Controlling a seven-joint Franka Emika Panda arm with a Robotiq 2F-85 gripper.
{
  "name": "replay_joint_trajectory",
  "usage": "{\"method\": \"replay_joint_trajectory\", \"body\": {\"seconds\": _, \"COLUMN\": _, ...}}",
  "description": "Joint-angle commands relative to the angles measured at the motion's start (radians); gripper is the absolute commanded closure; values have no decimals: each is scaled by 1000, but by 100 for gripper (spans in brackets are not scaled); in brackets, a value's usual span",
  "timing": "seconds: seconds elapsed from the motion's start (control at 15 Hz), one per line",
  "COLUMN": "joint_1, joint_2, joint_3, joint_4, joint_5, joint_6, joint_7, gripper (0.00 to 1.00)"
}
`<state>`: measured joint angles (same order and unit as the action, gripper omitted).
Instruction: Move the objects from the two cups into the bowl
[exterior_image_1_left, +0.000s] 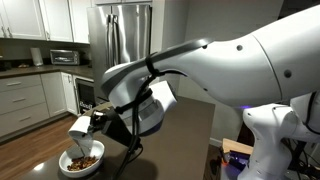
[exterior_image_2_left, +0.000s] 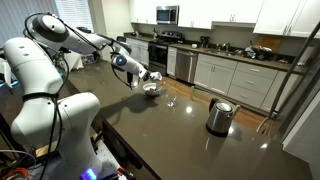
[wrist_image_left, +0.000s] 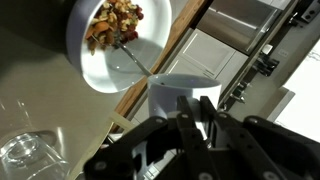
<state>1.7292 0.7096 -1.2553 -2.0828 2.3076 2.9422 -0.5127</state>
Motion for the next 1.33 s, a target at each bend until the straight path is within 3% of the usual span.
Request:
{"method": "replay_joint_trajectory", "body": {"seconds": 0.0, "joint_1": -40, "joint_2": 61, "joint_3": 40, "joint_4": -12, "joint_5": -18, "joint_6": -34, "joint_7": 13, "gripper": 94}}
{"method": "replay_joint_trajectory", "body": {"seconds": 0.4, "joint_1": -56, "joint_2": 116, "joint_3": 92, "joint_4": -10, "joint_5": -38, "joint_6": -24, "joint_7": -9, "gripper": 94}}
{"method": "replay_joint_trajectory", "body": {"seconds": 0.87, "joint_1": 6, "joint_2": 139, "joint_3": 20, "joint_4": 6, "joint_5": -28, "joint_6": -17, "joint_7": -28, "gripper": 94}}
{"method": "replay_joint_trajectory", "body": {"seconds": 1.27, "joint_1": 90, "joint_2": 174, "joint_3": -98, "joint_4": 17, "joint_5": -8, "joint_6": -37, "joint_7": -38, "gripper": 94}}
